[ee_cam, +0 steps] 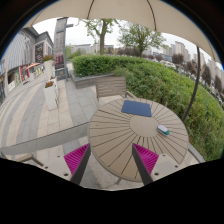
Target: Arrange mouse
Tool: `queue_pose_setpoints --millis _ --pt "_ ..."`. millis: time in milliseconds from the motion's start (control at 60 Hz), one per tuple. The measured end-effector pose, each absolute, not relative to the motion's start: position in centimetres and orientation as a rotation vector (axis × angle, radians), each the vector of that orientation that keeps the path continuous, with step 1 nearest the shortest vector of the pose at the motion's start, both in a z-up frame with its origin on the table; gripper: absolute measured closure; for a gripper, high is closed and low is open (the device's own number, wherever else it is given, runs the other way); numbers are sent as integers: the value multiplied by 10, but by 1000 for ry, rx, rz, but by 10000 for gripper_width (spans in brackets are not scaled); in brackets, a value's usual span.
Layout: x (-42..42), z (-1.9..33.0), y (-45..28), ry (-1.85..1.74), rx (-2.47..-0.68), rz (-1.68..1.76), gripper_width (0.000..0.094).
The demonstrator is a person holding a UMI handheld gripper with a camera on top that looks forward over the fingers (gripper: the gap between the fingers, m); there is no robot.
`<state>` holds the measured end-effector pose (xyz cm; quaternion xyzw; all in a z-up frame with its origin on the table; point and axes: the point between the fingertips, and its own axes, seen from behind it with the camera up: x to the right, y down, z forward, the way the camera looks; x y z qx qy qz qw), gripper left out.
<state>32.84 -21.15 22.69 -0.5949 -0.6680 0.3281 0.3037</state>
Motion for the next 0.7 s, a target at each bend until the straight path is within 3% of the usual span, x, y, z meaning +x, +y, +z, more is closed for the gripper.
queue_pose_setpoints --millis 117,400,700 --pt "326 225 -183 -1701 -1588 822 85" --pt "305 184 -53 -1566 -1673 745 82" --pt "289 150 30 -1447 -1707 697 79"
